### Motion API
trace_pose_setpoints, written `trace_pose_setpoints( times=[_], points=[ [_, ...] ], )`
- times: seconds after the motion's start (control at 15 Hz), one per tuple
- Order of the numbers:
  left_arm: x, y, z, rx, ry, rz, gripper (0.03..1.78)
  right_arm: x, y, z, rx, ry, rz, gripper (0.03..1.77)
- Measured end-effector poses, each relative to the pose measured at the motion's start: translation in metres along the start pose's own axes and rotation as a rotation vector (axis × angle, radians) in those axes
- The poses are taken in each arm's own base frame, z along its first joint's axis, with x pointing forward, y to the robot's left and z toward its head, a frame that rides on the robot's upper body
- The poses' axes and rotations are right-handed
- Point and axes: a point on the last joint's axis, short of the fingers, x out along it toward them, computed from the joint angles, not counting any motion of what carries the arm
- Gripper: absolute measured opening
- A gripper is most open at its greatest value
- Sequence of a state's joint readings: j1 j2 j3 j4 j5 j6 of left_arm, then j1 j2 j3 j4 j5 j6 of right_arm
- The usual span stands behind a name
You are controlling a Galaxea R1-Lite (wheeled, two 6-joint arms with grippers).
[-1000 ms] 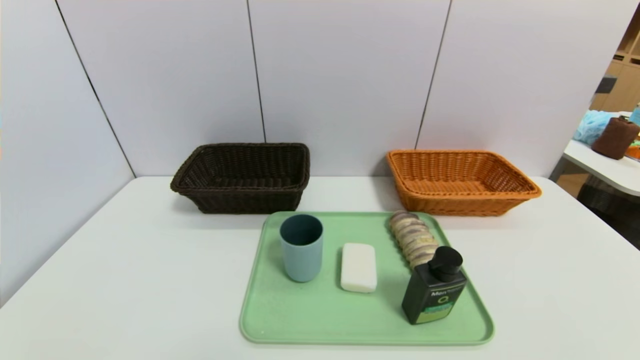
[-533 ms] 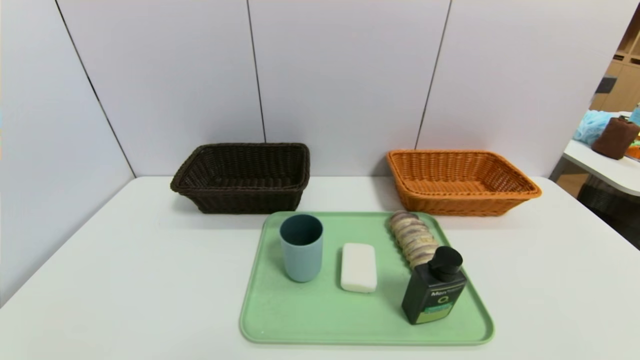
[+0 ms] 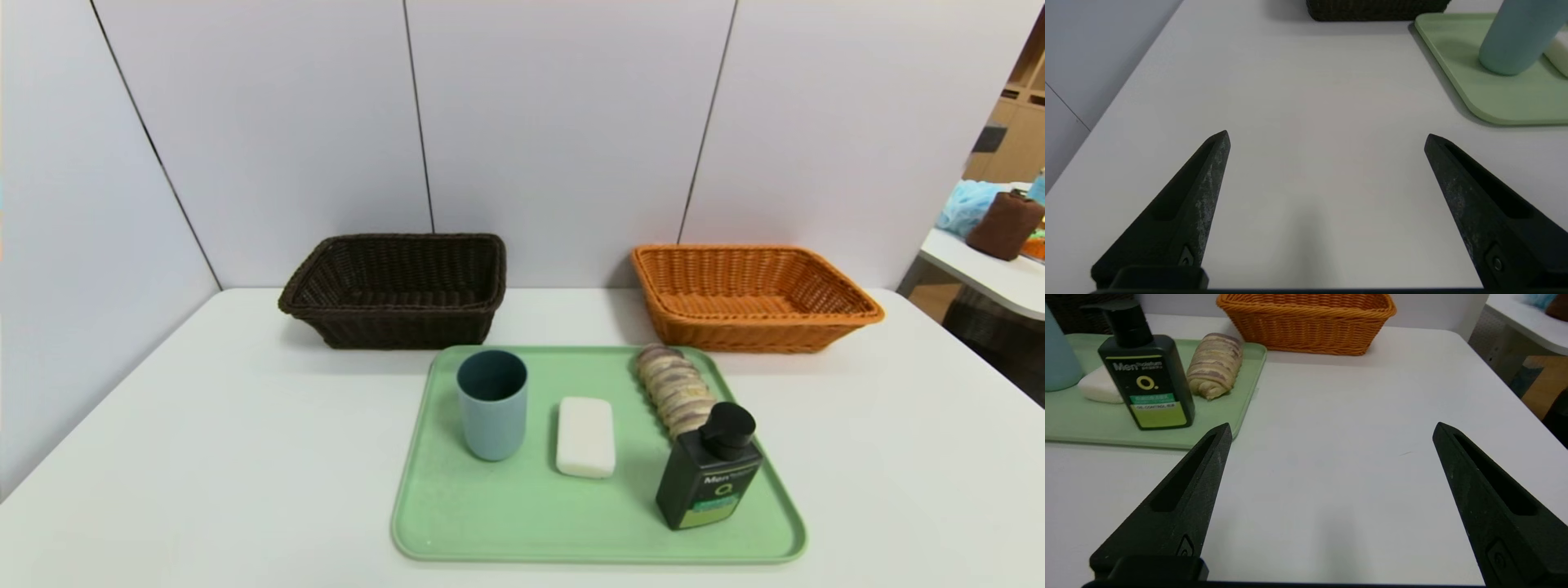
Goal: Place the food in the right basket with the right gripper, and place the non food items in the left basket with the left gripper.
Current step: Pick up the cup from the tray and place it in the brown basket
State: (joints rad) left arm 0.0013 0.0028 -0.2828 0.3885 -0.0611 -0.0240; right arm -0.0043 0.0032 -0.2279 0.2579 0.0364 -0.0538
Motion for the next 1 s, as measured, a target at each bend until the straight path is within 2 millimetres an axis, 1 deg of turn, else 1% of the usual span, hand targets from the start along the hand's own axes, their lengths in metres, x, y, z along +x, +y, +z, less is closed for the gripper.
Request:
trace_pose_setpoints(
  times=[0.2, 0.4, 0.53, 0.73, 0.87, 1.0],
  points=[
    [-0.01, -0.001, 0.006, -0.012, 0.145, -0.021, 1.69, -0.002, 0.0, 0.012, 0.002, 0.119, 0.06, 1.7],
    [-0.004, -0.001, 0.023, -0.02, 0.233, -0.027, 1.69, 0.01, -0.001, 0.036, 0.007, 0.208, 0.081, 1.7],
    [0.005, -0.001, 0.042, -0.024, 0.286, -0.029, 1.69, 0.024, -0.002, 0.054, 0.011, 0.277, 0.092, 1.7],
    [0.027, -0.001, 0.077, -0.031, 0.355, -0.046, 1.69, 0.049, -0.004, 0.074, 0.016, 0.381, 0.12, 1.7],
    [0.049, -0.002, 0.1, -0.041, 0.361, -0.092, 1.69, 0.066, -0.004, 0.083, 0.018, 0.435, 0.139, 1.7],
    [0.075, -0.001, 0.118, -0.044, 0.349, -0.129, 1.69, 0.082, -0.004, 0.09, 0.024, 0.485, 0.161, 1.7]
  ],
)
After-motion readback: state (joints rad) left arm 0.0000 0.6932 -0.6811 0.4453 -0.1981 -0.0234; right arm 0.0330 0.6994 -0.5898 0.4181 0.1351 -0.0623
